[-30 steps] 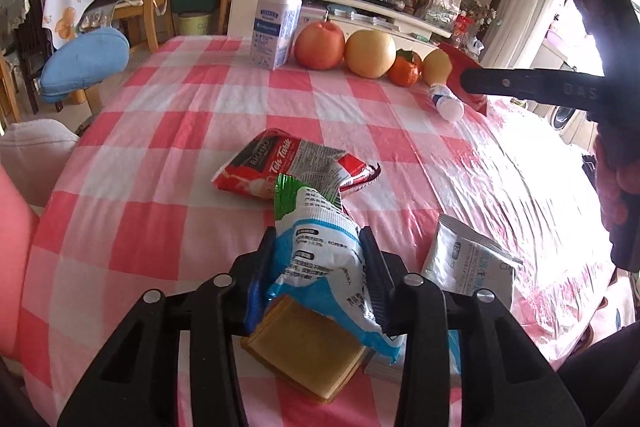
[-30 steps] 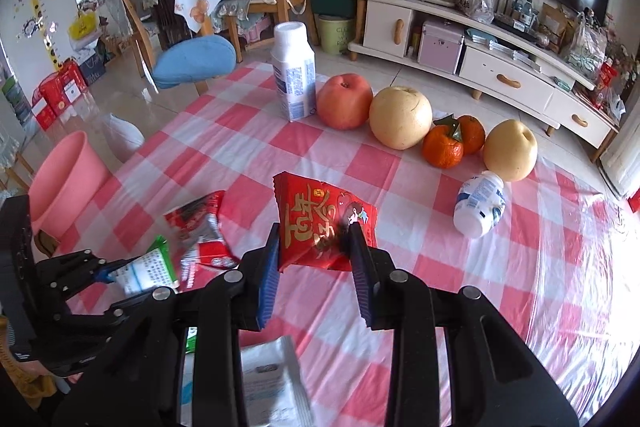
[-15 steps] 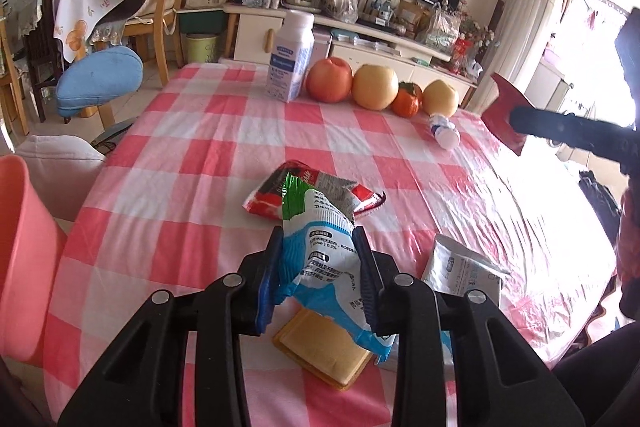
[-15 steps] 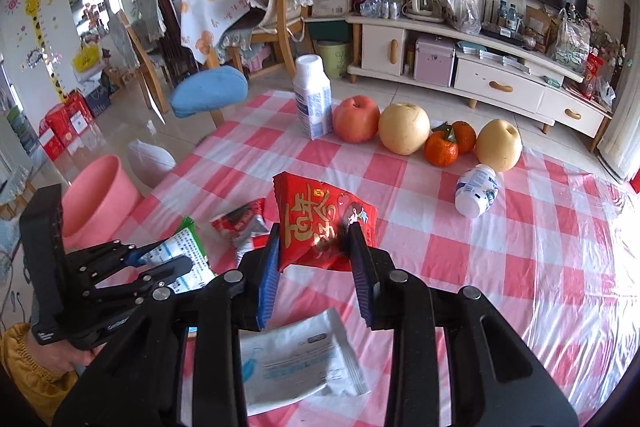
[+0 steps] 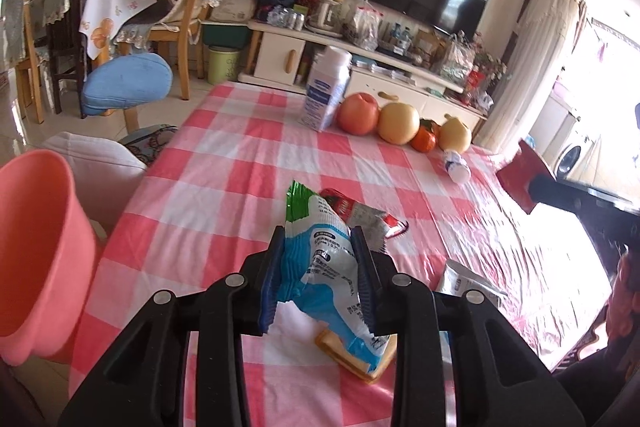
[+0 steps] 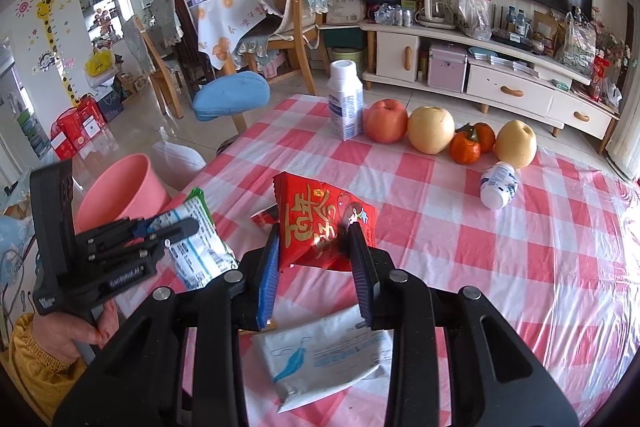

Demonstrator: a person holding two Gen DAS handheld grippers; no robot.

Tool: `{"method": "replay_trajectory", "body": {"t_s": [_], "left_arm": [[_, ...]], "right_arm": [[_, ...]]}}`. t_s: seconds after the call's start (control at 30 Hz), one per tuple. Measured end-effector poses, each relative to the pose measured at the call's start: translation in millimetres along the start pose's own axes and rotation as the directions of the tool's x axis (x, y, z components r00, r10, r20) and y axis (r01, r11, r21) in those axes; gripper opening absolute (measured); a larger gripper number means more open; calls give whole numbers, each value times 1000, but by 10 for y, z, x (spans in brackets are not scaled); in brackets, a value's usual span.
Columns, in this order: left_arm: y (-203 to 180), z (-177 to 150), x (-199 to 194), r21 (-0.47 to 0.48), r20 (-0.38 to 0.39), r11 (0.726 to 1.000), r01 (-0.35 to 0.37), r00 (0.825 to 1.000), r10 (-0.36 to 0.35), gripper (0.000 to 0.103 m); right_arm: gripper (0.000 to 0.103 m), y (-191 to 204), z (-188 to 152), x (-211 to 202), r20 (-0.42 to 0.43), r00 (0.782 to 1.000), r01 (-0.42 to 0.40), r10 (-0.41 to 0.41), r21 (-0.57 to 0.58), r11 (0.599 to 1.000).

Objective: Collect trash
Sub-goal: 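Lift the red packet with the right gripper while the left gripper lifts the blue-white packet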

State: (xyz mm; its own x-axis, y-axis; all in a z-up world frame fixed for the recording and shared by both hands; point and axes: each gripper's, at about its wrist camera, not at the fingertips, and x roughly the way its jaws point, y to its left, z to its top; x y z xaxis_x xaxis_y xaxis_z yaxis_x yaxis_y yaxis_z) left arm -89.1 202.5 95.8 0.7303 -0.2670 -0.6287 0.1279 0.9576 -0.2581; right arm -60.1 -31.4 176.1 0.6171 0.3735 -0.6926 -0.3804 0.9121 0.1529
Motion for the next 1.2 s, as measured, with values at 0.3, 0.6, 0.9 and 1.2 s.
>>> {"method": "replay_trajectory", "body": {"t_s": [0.3, 0.6, 0.9, 1.2], "left_arm": [[338, 62, -158, -83, 29, 997, -6, 1000, 9, 15], [527, -81, -155, -141, -54, 983, -116, 993, 109, 74], [253, -386, 266, 23, -227, 973, -230, 946, 230, 76], [166, -481, 500, 108, -266, 955, -276, 918, 296, 48]], "right_arm": [[34, 388, -102, 99, -22, 1000, -16, 15, -52, 999], [34, 502, -173, 216, -45, 999, 4, -7, -72, 997], [34, 505, -213, 275, -63, 998, -13, 8, -86, 996], [34, 508, -235, 331, -81, 997, -24, 17, -91, 996]]}}
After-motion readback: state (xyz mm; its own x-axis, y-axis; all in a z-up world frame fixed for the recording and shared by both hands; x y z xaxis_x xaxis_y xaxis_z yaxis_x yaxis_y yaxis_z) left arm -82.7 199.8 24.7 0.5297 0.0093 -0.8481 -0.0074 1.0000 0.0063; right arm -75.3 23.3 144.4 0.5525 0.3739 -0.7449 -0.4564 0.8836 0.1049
